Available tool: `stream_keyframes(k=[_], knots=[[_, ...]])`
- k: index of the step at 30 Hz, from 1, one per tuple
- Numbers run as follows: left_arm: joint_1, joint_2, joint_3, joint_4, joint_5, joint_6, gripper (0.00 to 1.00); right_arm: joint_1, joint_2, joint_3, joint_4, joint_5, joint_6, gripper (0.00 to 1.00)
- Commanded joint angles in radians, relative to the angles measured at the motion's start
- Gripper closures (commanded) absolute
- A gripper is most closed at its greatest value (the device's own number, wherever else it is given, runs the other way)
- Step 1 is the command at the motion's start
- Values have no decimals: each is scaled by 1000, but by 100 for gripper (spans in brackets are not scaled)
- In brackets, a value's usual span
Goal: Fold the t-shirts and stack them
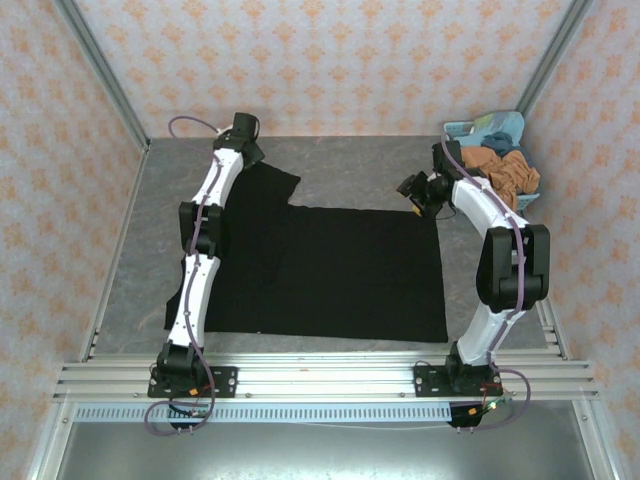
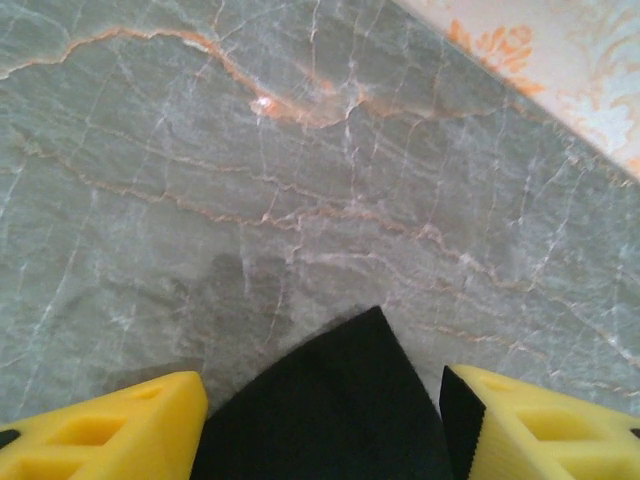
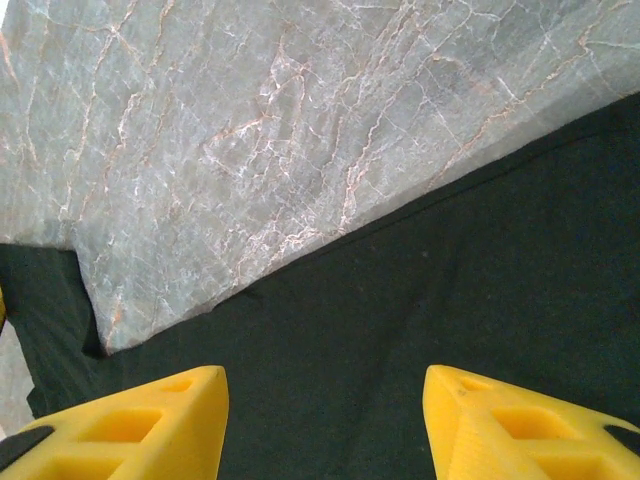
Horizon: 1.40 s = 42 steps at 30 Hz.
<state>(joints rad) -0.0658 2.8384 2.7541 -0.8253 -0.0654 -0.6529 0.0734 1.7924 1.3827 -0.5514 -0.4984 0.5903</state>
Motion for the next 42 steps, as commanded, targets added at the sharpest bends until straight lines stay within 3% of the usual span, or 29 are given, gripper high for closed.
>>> stream_keyframes(k=[1, 7, 13, 17, 20, 30, 42], knots=[[-44, 13, -40, -316, 23, 1, 39, 1, -16, -12, 25, -2, 8, 46], [-61, 21, -43, -421, -7, 78, 49, 1, -6, -12, 25, 11, 2, 46], [-86, -3, -104, -456, -59, 110, 66, 0, 11, -8, 36, 9, 10, 46], [-86, -24, -97, -435, -89, 104, 86, 1, 26, 5, 29, 24, 7, 46], [-85, -56, -98, -419, -123, 97, 100, 0, 49, 26, -19, 113, 15, 48], [-61, -186, -158, -344, -112, 84, 100, -6, 261, 227, -238, 463, 173, 52], [-39, -228, -180, -296, -50, 113, 100, -6, 403, 339, -301, 495, 295, 52]])
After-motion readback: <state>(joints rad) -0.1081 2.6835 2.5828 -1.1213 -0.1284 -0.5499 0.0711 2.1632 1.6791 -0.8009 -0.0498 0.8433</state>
